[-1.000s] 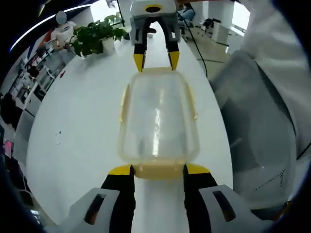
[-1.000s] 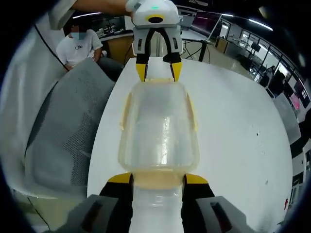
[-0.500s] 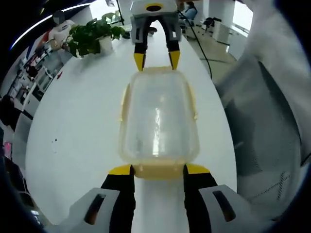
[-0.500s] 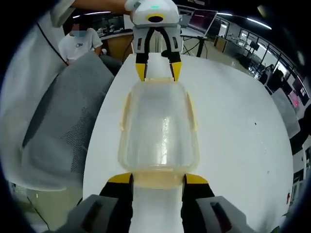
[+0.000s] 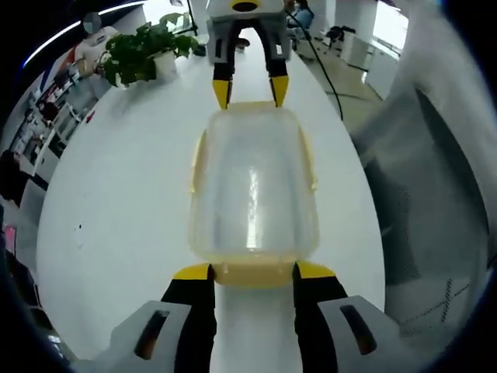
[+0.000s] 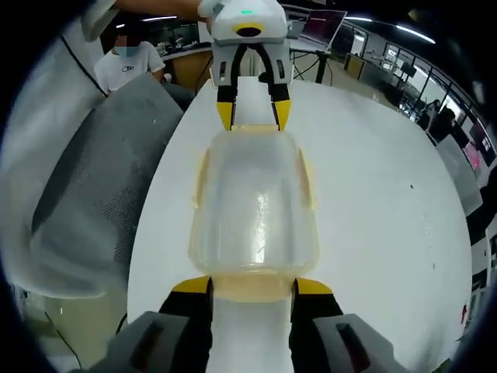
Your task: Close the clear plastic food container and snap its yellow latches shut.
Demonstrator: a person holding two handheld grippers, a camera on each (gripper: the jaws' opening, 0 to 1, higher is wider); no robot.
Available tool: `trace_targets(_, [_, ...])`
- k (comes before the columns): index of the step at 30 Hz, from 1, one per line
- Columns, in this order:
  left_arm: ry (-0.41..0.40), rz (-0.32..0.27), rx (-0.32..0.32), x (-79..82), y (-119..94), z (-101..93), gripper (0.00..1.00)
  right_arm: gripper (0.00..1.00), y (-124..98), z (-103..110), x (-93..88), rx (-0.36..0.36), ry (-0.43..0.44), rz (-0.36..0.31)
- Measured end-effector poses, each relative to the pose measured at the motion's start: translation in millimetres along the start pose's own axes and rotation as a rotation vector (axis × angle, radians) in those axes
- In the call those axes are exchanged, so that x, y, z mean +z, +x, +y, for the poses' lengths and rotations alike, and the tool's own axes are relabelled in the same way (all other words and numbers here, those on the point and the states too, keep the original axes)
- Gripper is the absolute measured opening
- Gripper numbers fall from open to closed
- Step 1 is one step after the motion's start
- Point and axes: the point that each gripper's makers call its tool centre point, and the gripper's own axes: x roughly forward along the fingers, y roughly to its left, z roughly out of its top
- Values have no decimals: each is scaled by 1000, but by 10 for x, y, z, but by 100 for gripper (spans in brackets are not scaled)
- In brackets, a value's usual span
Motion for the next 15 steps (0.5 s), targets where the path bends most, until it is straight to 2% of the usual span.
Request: trace_targets(15, [7, 15, -26, -34, 75, -43, 37, 37, 104, 43, -68, 10, 1, 4])
